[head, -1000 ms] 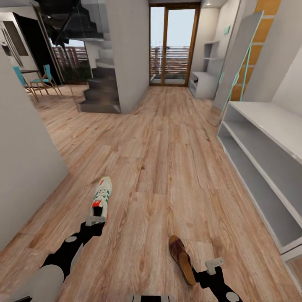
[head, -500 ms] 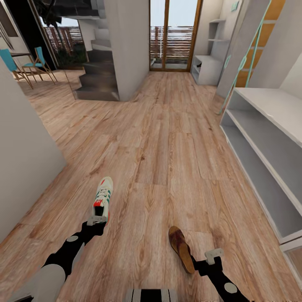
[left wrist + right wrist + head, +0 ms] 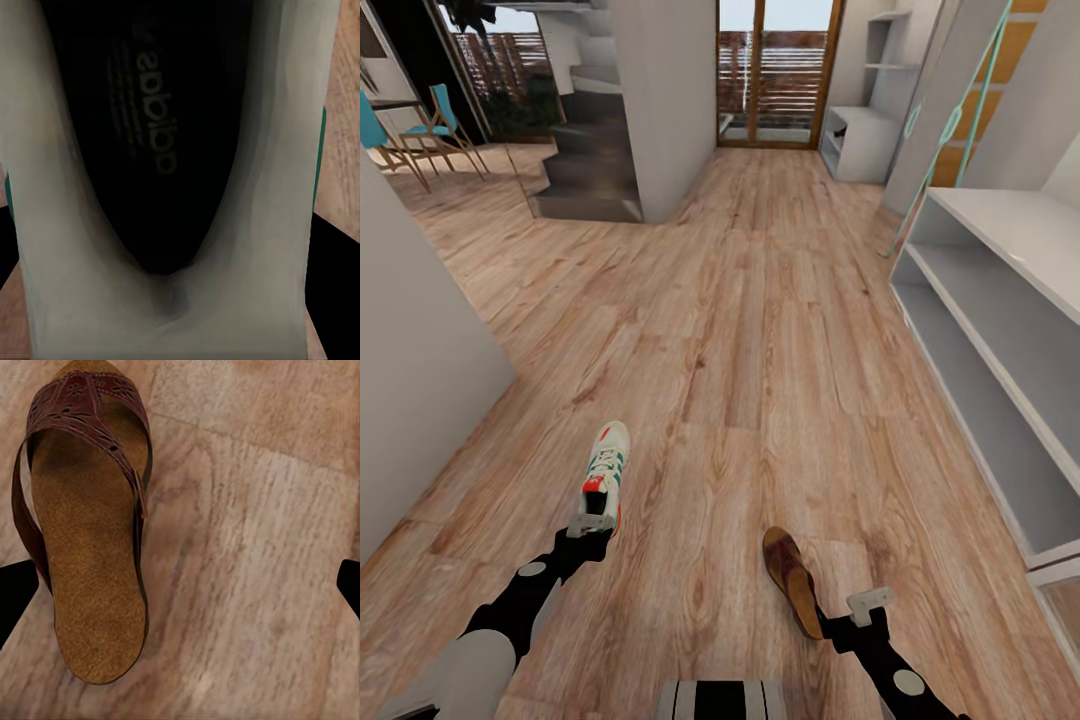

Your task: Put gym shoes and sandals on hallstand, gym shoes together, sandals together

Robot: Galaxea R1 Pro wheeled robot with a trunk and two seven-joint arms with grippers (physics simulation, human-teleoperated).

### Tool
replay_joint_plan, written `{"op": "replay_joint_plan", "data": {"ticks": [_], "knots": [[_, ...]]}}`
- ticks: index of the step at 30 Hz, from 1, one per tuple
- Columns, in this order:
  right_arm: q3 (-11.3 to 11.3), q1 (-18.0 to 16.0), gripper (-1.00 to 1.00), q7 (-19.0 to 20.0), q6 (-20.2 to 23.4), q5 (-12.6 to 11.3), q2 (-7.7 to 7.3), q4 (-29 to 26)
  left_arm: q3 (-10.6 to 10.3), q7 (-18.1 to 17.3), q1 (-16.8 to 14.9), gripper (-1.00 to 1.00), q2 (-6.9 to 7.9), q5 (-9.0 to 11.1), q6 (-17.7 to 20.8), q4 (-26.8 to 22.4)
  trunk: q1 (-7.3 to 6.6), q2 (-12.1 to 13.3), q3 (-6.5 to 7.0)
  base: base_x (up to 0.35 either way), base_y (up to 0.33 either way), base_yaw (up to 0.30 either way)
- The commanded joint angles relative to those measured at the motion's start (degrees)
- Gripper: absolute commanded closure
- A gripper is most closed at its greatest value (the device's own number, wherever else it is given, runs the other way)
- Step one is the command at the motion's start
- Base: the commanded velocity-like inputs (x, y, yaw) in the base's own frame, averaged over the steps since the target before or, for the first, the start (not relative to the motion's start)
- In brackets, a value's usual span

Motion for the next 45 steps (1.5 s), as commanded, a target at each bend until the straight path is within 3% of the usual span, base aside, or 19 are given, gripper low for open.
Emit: {"op": "replay_joint_plan", "data": {"ticks": [1,7,23,45], "knots": [[0.12,-0.02,-1.00,-0.08,-0.17,0.31,-0.04,0.03,0.48,-0.39,-0.05,1.00,-0.04,-0.61,-0.28,0.03,-0.01,-0.01,-0.07,0.000,0.000,0.106],[0.13,-0.02,-1.00,-0.10,-0.21,0.31,-0.04,-0.01,0.48,-0.39,-0.01,1.00,0.02,-0.61,-0.27,0.03,-0.01,-0.01,-0.32,0.000,0.000,0.183],[0.05,-0.02,-1.00,-0.09,-0.33,0.31,-0.09,0.08,0.48,-0.39,0.04,1.00,-0.02,-0.61,-0.33,0.03,0.40,-0.23,-4.08,0.000,0.000,0.058],[-0.19,-0.02,-1.00,-0.11,-0.40,0.31,-0.12,0.13,0.57,-0.39,0.13,1.00,-0.02,-0.59,-0.36,0.03,0.97,-0.52,-10.57,0.000,0.000,0.048]]}}
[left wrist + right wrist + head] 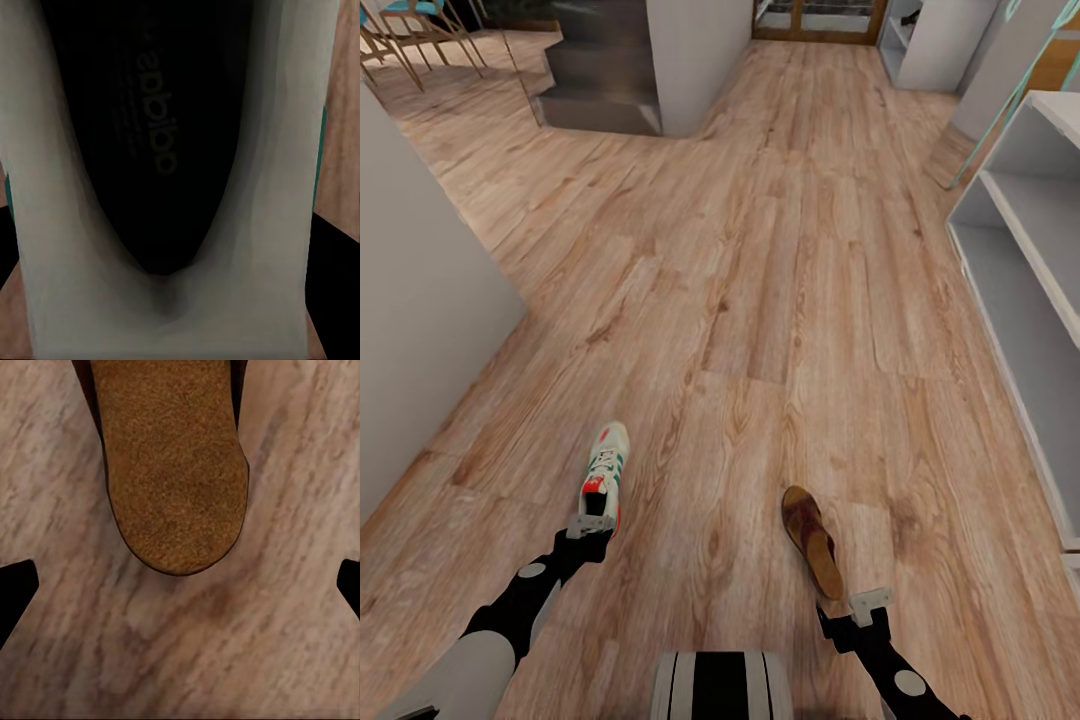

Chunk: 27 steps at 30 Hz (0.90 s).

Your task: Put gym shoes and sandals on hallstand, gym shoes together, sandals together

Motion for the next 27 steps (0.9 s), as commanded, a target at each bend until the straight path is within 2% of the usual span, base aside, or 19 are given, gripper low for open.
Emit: {"op": "replay_joint_plan", "data": {"ticks": [1,10,12,18,24,27], "knots": [[0.13,-0.02,-1.00,-0.07,-0.15,0.30,-0.03,0.03,0.49,-0.39,-0.05,1.00,-0.03,-0.56,-0.27,0.01,0.01,-0.03,-0.35,0.000,0.000,0.014],[0.16,-0.02,-1.00,-0.16,-0.24,0.30,-0.20,0.13,0.49,-0.39,-0.04,1.00,0.01,-0.57,-0.34,0.01,0.04,-0.04,-1.00,0.000,0.000,0.003],[0.20,-0.02,-1.00,-0.24,-1.00,0.30,-0.99,0.19,0.49,-0.39,-0.04,1.00,-0.01,-0.57,-0.36,0.01,0.04,-0.04,-1.01,0.000,0.000,0.000],[0.24,-0.02,-1.00,-0.40,-4.64,0.30,-2.07,0.63,0.47,-0.48,-0.13,1.00,-0.05,-0.57,-0.38,-0.05,0.04,-0.04,-1.02,0.000,0.000,0.000],[0.17,-0.02,-1.00,-0.42,-5.52,0.23,-2.28,1.65,0.47,-0.48,-0.21,1.00,-0.12,-0.50,-0.46,-1.29,0.19,-0.12,-2.35,0.000,0.000,0.000],[0.17,-0.02,-1.00,-0.42,-5.62,0.22,-2.30,1.84,0.48,-0.43,-0.22,1.00,-0.18,-0.45,-0.34,-2.66,0.19,-0.12,-2.35,0.000,0.000,0.000]]}}
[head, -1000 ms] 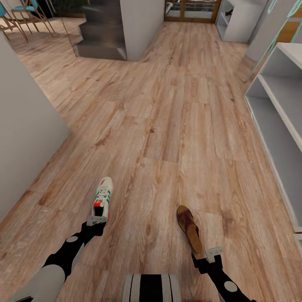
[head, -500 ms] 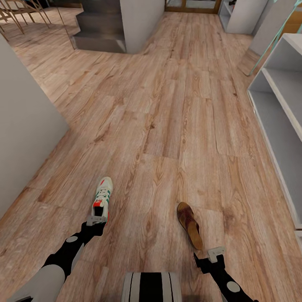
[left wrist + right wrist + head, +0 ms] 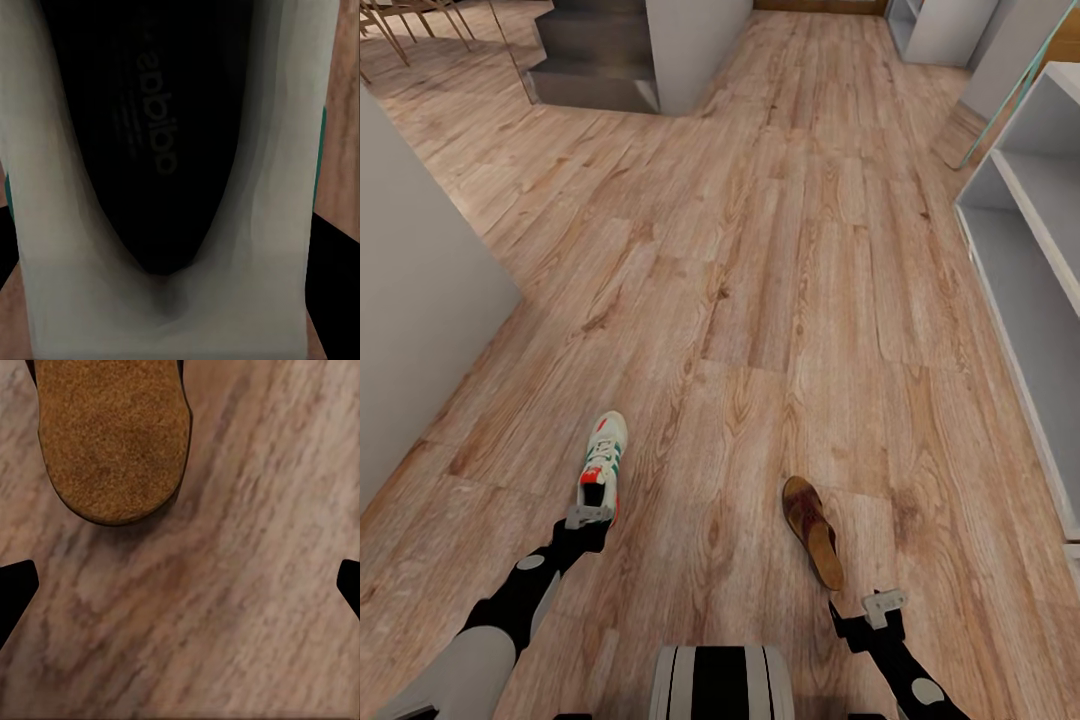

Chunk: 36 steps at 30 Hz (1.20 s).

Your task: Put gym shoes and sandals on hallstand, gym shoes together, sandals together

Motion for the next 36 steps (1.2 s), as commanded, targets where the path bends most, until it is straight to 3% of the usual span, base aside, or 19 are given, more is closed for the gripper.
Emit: {"op": "replay_joint_plan", "data": {"ticks": [1,10,15,36], "knots": [[0.17,-0.02,-1.00,-0.08,-0.18,0.22,-0.04,0.08,0.46,-0.36,-0.04,1.00,-0.20,-0.62,-0.21,-0.67,-0.01,-0.01,-0.03,0.000,0.000,0.000],[0.19,-0.02,-1.00,-0.09,-0.23,0.22,0.02,0.16,0.46,-0.29,-0.04,1.00,-1.47,-0.60,0.11,-5.19,0.02,-0.02,-0.25,0.000,0.000,0.000],[0.19,-0.02,-1.00,-0.09,-0.23,0.22,0.03,0.16,0.46,-0.32,-0.04,1.00,-2.26,-0.65,2.57,-7.70,0.07,-0.05,-0.69,0.000,0.000,0.000],[0.19,-0.02,-1.00,0.00,-0.23,0.22,0.04,0.17,0.37,-0.37,0.91,1.00,-2.51,-0.67,3.21,-9.44,0.07,-0.05,-0.69,0.066,0.000,0.000]]}}
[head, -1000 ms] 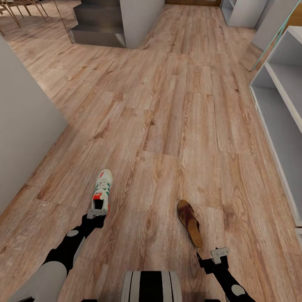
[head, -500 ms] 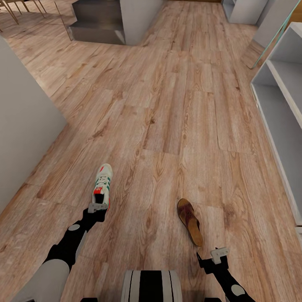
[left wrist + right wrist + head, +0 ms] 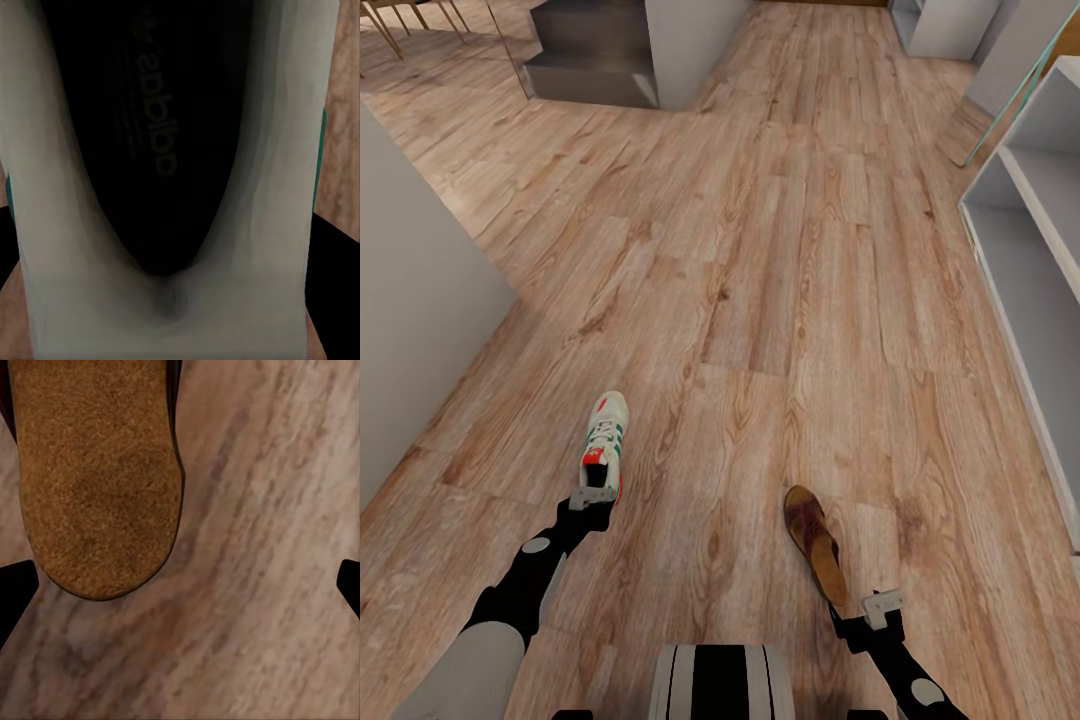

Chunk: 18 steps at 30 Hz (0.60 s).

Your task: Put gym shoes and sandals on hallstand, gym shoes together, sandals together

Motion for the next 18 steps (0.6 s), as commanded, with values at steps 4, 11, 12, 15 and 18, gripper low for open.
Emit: {"op": "replay_joint_plan", "data": {"ticks": [4,11,12,15,18], "knots": [[0.16,-0.02,-1.00,-0.08,-0.16,0.22,-0.04,0.00,0.38,-0.46,-0.10,1.00,-0.08,-0.60,0.05,-0.01,-0.01,-0.01,-0.03,0.007,0.000,0.000],[0.16,-0.02,-1.00,-0.08,-0.16,0.20,-0.04,-0.05,0.38,-0.46,-0.11,1.00,-0.11,-0.60,0.19,0.05,-0.01,-0.01,-0.03,0.094,0.047,0.000],[0.16,-0.02,-1.00,-0.08,-0.16,0.21,-0.04,-0.05,0.38,-0.46,-0.09,1.00,-0.11,-0.60,0.13,0.06,-0.01,-0.01,-0.03,0.063,0.039,0.000],[0.17,-0.02,-1.00,-0.08,-0.16,0.18,-0.04,-0.05,0.38,-0.46,-0.08,1.00,-0.11,-0.60,0.08,0.06,-0.01,-0.01,-0.03,0.039,0.024,0.000],[0.17,-0.02,-1.00,-0.06,-0.16,0.17,-0.04,-0.05,0.38,-0.46,-0.08,1.00,-0.11,-0.60,0.05,0.06,-0.01,-0.01,-0.03,0.015,0.009,0.000]]}}
